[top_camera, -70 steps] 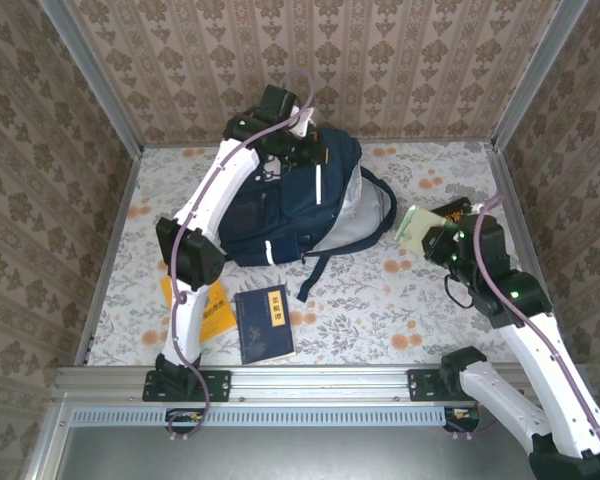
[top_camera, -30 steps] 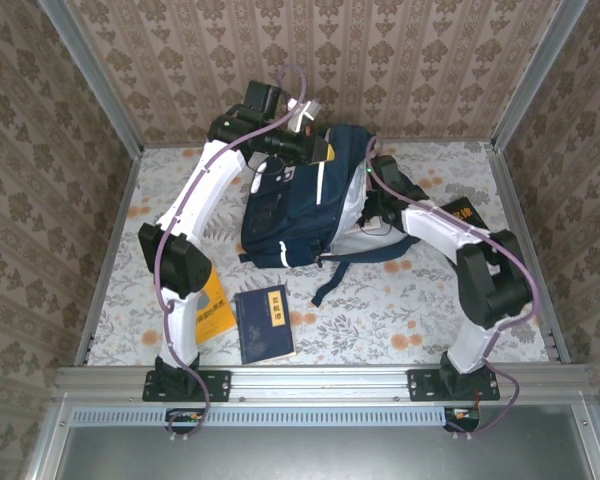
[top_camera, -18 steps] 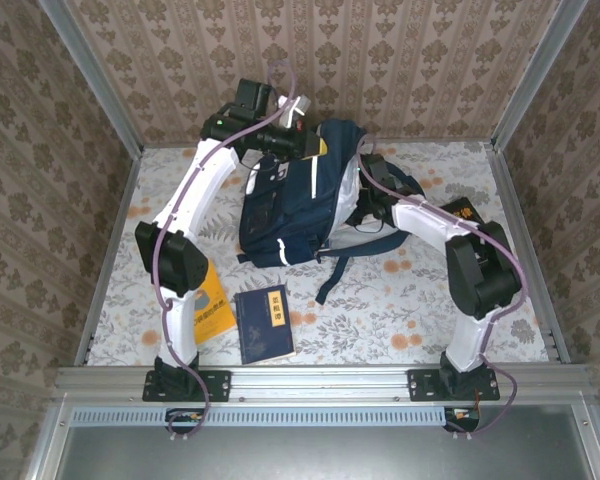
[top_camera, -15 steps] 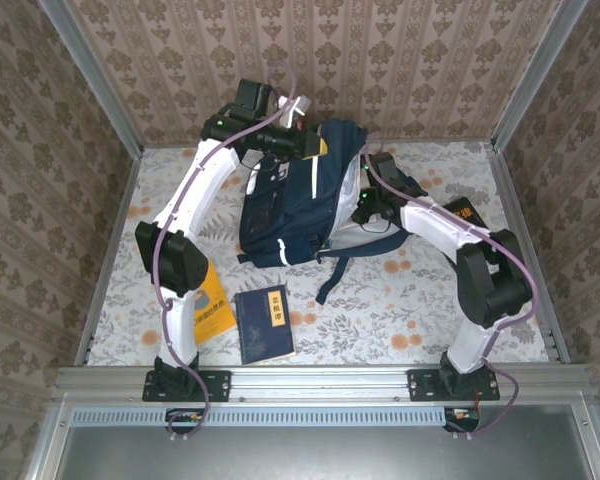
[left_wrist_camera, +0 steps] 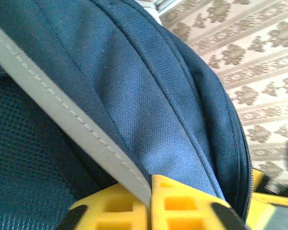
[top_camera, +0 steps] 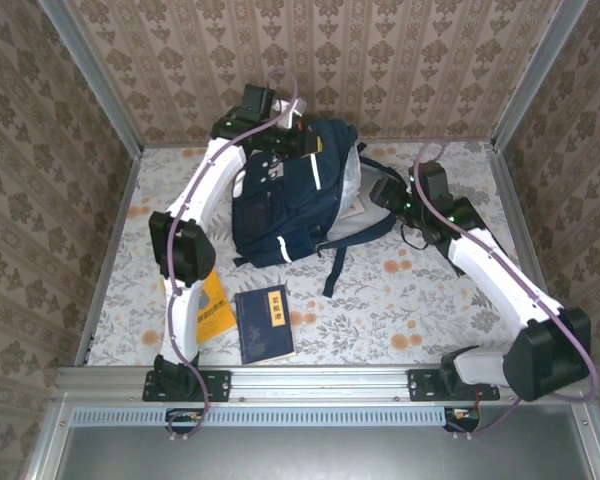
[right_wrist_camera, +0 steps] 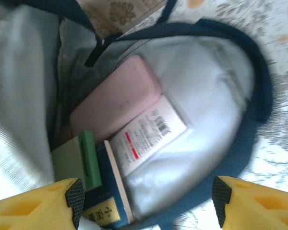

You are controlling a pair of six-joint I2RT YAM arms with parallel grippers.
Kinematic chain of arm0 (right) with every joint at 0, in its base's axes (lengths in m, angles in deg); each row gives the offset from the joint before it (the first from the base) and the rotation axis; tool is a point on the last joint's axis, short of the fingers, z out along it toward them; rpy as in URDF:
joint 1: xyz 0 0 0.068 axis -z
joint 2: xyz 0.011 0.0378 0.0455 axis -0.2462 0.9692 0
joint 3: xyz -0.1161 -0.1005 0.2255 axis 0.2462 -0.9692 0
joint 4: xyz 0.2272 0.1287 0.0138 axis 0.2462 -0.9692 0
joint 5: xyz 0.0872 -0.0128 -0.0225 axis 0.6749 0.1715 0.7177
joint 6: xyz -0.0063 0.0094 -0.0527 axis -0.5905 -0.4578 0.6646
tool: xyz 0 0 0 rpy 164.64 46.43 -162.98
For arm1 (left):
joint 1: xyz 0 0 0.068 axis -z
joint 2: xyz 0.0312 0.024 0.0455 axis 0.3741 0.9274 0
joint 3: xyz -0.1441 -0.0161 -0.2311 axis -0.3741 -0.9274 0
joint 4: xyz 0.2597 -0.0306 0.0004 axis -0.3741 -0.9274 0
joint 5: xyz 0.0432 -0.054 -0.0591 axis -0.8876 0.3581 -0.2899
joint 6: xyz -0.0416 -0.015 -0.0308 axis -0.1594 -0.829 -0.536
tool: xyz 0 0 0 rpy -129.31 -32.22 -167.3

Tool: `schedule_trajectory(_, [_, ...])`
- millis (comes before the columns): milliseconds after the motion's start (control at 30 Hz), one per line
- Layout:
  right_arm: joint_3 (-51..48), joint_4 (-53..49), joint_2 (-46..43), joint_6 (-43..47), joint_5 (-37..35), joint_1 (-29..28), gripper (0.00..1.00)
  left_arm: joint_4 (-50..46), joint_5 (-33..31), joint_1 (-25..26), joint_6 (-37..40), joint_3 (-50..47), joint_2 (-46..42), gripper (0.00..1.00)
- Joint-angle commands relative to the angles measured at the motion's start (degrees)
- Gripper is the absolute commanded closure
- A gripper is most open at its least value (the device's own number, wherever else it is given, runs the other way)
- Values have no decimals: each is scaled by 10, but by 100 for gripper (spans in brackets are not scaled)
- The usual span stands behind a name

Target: Pack the student bag

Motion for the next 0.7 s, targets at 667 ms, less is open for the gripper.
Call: schedule_trajectory(667, [-76,-75,-87,111,39,-181,27,34,-262,41,-18,-491,-485,47])
